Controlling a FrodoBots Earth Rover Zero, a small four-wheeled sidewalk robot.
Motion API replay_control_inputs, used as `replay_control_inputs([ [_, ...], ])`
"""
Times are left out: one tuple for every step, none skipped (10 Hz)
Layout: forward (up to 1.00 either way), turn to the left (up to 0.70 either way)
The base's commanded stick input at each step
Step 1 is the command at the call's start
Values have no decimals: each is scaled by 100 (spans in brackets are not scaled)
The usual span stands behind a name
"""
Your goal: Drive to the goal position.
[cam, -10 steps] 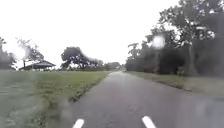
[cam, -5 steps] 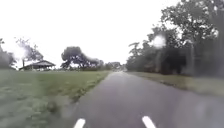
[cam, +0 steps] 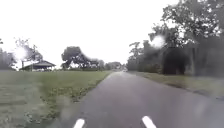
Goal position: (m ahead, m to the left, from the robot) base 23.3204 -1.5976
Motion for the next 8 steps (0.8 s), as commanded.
replay_control_inputs([
  [70,0],
  [70,0],
  [70,0],
  [70,0],
  [70,0],
  [70,0],
  [70,0],
  [70,0],
])
